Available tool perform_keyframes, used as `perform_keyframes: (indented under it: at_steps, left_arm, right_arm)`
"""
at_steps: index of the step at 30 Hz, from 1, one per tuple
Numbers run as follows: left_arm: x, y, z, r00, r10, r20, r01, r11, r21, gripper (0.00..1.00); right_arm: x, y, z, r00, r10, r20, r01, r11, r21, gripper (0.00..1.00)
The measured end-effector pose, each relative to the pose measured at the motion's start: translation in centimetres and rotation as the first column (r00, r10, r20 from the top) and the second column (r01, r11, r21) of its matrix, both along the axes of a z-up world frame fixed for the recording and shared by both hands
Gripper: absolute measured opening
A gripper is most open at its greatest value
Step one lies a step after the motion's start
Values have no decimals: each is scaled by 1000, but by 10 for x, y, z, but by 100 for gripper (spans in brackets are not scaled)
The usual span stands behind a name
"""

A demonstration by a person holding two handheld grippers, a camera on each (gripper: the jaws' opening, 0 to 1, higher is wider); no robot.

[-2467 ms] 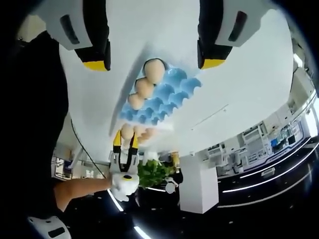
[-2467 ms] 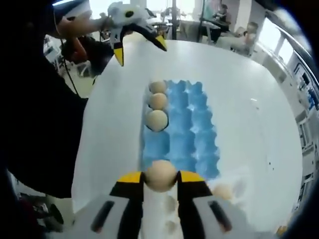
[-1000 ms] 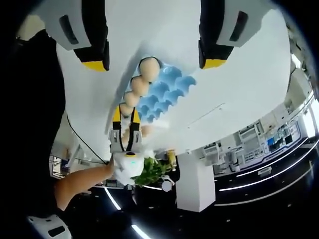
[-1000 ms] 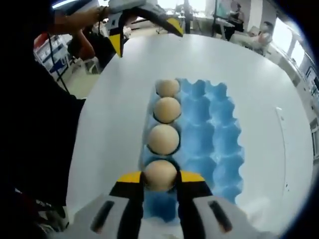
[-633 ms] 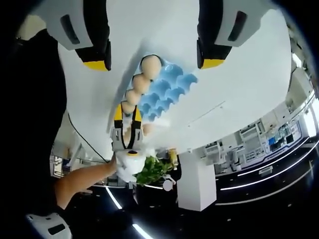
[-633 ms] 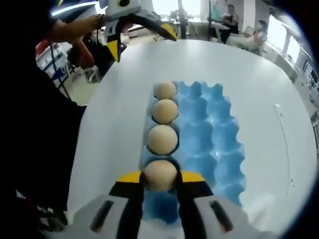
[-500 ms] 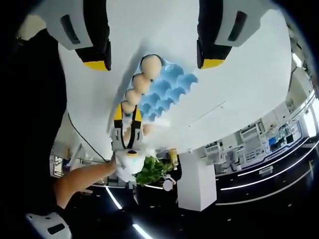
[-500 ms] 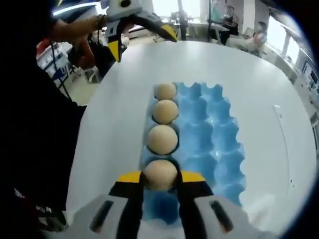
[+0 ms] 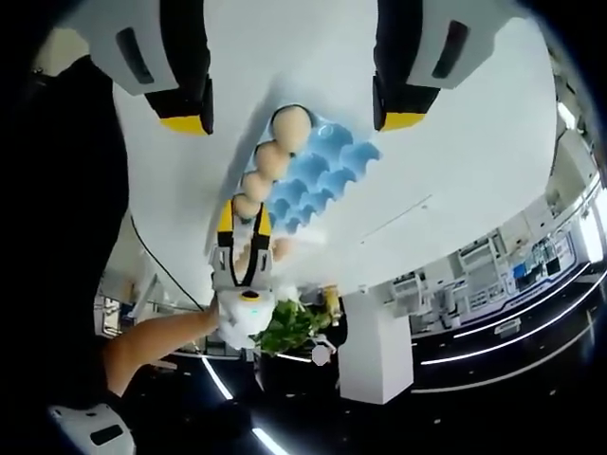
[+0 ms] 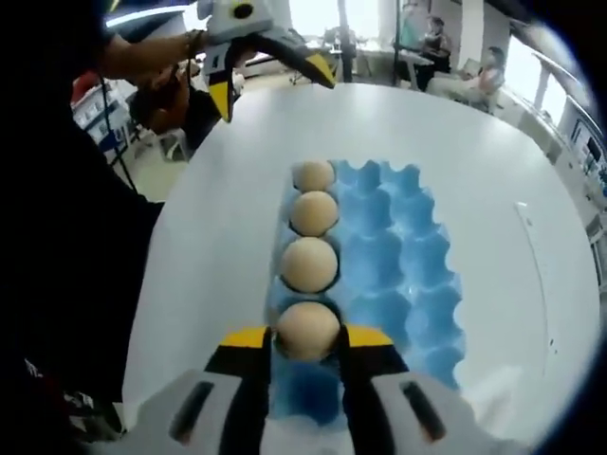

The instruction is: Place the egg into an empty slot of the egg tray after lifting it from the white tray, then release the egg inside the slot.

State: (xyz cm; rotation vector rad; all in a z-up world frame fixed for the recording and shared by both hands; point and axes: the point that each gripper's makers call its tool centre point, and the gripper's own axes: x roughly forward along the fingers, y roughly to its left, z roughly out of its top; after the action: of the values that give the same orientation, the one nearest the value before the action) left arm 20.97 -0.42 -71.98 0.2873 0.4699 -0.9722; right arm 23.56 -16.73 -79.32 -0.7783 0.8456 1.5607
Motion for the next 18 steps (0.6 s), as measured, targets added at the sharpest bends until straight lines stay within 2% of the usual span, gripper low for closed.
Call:
perform_keyframes:
  at_steps: [10, 18]
  left_arm:
    - [3, -2, 0, 1000, -4, -3, 4, 1000, 0, 69]
    - [3, -2, 1, 1000, -8, -2, 8, 1000, -3, 67]
  right_arm:
    - [2, -3, 3, 1000, -12, 6, 12, 1000, 18, 30]
    - [7, -22, 11, 998, -55, 16, 55, 998, 19, 31]
